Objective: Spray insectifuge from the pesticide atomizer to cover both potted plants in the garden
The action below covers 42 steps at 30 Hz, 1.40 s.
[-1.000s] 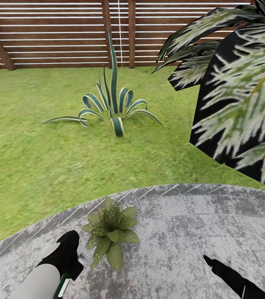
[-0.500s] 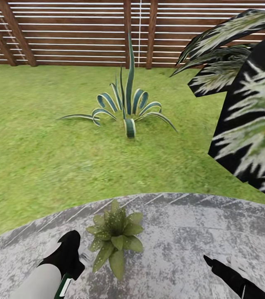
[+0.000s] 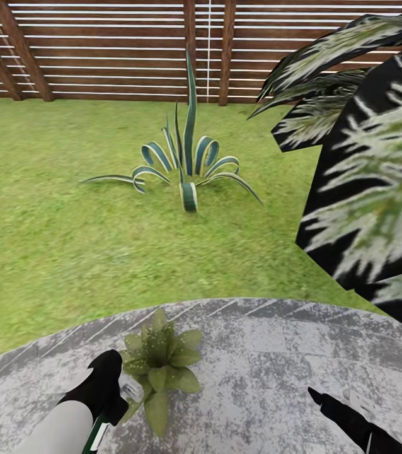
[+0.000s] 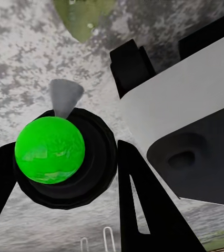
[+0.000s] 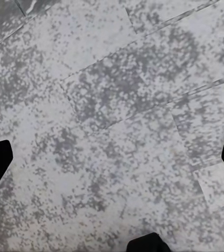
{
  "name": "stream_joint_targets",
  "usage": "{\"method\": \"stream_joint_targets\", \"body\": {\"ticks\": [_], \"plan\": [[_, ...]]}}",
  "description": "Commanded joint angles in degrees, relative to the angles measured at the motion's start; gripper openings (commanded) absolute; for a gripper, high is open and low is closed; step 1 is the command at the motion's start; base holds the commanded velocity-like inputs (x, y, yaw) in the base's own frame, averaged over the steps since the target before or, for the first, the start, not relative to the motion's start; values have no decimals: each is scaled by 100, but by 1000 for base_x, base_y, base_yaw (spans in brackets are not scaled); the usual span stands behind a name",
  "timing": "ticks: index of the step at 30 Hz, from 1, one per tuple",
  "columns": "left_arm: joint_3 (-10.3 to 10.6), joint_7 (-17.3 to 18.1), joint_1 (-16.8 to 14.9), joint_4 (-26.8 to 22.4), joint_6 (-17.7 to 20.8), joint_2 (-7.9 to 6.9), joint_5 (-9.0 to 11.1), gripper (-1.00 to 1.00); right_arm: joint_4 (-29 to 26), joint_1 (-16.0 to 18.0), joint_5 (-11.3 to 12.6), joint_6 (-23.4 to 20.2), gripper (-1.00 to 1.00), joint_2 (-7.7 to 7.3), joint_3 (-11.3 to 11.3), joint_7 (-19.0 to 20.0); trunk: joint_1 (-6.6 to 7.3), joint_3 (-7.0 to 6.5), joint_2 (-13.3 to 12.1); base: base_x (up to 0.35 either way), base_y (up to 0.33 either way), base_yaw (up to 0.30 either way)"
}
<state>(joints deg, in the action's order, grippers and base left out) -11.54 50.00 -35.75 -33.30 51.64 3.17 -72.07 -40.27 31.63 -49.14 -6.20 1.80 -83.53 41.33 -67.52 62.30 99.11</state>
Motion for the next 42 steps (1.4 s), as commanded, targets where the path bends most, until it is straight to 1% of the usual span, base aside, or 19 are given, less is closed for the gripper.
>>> {"method": "stream_joint_targets", "body": {"ticks": [1,9,14,15,18,21,22,23,24,25,27,29,30,42], "plan": [[-44,54,-2,-10,12,8,-62,-100,-15,9,-17,-30,100,3,-31,42,0,4,2,1,-54,0],[-45,54,42,22,11,-8,-77,-100,-16,9,-17,-30,100,5,-31,42,0,4,2,0,-10,0],[-42,47,50,527,6,-59,-91,-100,-10,9,-17,-30,100,5,-31,36,0,4,2,0,0,0],[-36,46,50,583,5,-98,-95,-100,-8,9,-17,-30,100,4,-31,29,0,4,2,0,0,0],[-47,45,48,544,10,-158,-97,-100,-7,9,-17,-30,100,4,-29,25,0,4,2,0,0,0],[-41,48,20,340,14,-163,-107,-100,-7,9,-17,-30,100,1,-31,25,0,4,2,0,0,0],[-36,51,2,295,18,-160,-172,-100,-7,9,-17,-30,100,1,-30,25,0,4,2,0,0,0],[-34,57,-16,276,20,-145,-351,-100,-7,9,-17,-30,100,0,-29,25,0,4,2,0,0,0],[-33,60,-43,268,21,-93,-637,-100,-7,9,-17,-30,100,3,-27,25,0,4,2,0,0,0],[-33,66,-55,266,21,-20,-867,-100,-7,9,-17,-30,100,4,-29,25,0,4,2,0,0,0],[-28,69,-61,270,21,83,-1116,-100,-7,9,-17,-30,100,4,-31,25,0,4,2,0,0,0],[-25,71,-64,271,21,160,-1207,-100,-7,9,-17,-30,100,5,-30,25,0,4,2,0,-16,0],[-24,71,-64,271,21,176,-1223,-100,-7,9,-17,-30,100,5,-29,25,0,4,2,0,-122,0],[-28,71,-64,286,21,202,-1231,-100,-25,9,-17,-30,100,4,-30,46,0,4,2,-28,-240,0]]}}
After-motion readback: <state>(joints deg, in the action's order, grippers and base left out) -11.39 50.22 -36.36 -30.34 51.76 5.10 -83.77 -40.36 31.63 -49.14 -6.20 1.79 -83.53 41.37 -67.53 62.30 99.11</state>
